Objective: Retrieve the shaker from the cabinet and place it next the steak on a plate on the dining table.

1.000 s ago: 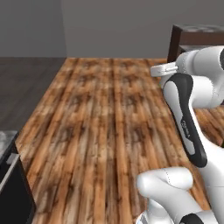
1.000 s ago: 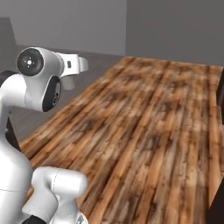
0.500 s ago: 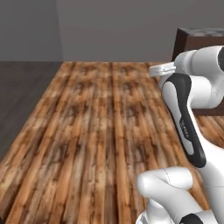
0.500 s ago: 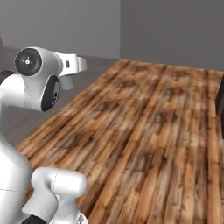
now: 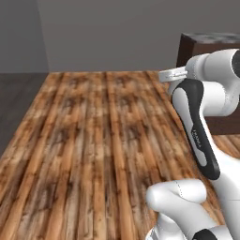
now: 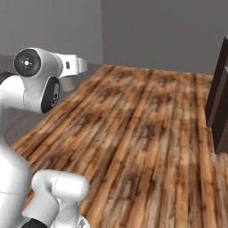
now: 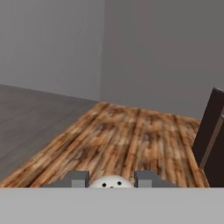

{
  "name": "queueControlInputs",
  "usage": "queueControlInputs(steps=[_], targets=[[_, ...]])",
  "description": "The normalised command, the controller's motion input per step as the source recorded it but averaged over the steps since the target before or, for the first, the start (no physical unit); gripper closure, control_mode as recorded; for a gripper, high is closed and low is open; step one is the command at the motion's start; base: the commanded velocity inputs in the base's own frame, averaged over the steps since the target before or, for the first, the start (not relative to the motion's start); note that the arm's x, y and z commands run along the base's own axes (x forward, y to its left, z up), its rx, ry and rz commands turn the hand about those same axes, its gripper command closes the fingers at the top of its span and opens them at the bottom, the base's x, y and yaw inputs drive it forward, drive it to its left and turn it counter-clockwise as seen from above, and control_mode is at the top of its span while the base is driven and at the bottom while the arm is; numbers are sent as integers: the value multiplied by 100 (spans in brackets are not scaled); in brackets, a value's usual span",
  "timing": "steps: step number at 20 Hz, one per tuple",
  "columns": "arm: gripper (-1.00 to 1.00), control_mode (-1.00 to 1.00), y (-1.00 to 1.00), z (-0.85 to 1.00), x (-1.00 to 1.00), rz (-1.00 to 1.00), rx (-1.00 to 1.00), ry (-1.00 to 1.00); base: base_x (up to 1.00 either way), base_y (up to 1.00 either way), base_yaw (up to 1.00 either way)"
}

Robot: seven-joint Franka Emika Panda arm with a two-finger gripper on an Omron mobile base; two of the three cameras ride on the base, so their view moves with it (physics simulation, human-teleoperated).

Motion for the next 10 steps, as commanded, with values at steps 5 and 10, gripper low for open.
queueControlInputs(steps=[5,10], targets=[[100,100,0,0,0,0,0,0,100,-6,-16],[100,100,0,0,0,0,0,0,100,-6,-13]])
